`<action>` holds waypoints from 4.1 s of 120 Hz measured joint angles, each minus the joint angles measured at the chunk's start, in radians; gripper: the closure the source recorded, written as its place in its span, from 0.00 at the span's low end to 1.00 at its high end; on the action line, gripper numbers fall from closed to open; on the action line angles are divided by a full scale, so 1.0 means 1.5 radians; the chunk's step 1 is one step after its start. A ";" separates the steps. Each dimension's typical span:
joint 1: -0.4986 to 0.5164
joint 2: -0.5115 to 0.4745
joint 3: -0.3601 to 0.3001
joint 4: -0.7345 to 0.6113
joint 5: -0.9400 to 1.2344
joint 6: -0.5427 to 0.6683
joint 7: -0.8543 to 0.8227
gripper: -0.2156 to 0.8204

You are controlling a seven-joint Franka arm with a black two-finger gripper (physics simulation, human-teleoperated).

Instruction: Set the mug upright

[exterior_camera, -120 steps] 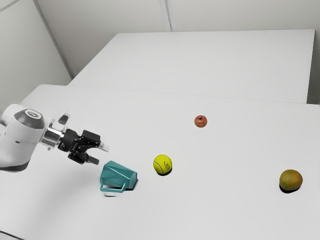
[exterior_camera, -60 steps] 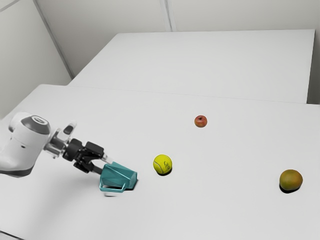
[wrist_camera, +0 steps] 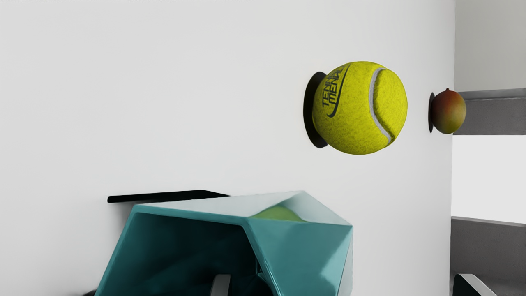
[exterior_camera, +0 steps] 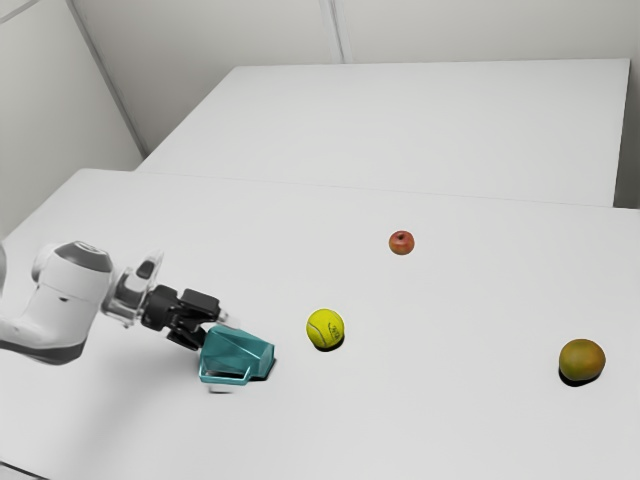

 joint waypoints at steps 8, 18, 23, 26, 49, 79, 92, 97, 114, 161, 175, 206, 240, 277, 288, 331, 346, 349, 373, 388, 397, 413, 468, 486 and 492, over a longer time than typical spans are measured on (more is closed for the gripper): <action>-0.002 0.004 0.000 0.000 -0.014 -0.002 0.016 0.25; -0.005 0.005 -0.001 0.000 -0.024 -0.003 0.033 0.35; -0.006 0.004 -0.001 0.000 -0.027 -0.004 0.040 0.42; -0.007 0.003 -0.001 0.000 -0.028 -0.004 0.044 0.47; -0.009 -0.002 -0.001 0.000 -0.032 -0.003 0.065 0.78; -0.017 -0.016 0.000 0.000 -0.023 0.005 0.083 0.91; -0.020 -0.020 0.000 0.001 -0.021 0.008 0.088 0.93; -0.022 -0.024 0.000 0.003 -0.018 0.009 0.090 0.94; -0.022 -0.036 -0.004 0.026 0.024 0.012 0.085 0.95; -0.025 -0.077 -0.032 0.123 0.362 0.003 -0.058 0.96; -0.025 -0.088 -0.048 0.134 0.469 0.007 -0.119 0.96; -0.035 -0.091 -0.085 0.135 0.633 0.085 -0.257 0.96; -0.041 -0.090 -0.099 0.123 0.714 0.211 -0.379 0.96; -0.055 -0.084 -0.103 0.080 0.750 0.317 -0.503 0.96; -0.057 -0.078 -0.103 0.073 0.751 0.334 -0.533 0.96; -0.063 -0.046 -0.104 0.074 0.744 0.296 -0.610 0.96; -0.062 -0.036 -0.104 0.075 0.744 0.293 -0.627 0.96; -0.063 -0.035 -0.104 0.075 0.744 0.292 -0.630 0.96; -0.064 -0.031 -0.104 0.075 0.738 0.291 -0.645 0.85; -0.064 -0.031 -0.104 0.076 0.736 0.292 -0.650 0.79; -0.065 -0.036 -0.104 0.077 0.735 0.293 -0.652 0.74; -0.071 -0.044 -0.105 0.078 0.735 0.294 -0.655 0.63; -0.072 -0.075 -0.104 0.091 0.734 0.293 -0.658 0.48; -0.074 -0.079 -0.106 0.139 0.730 0.264 -0.656 0.43; -0.078 -0.076 -0.107 0.171 0.722 0.235 -0.656 0.39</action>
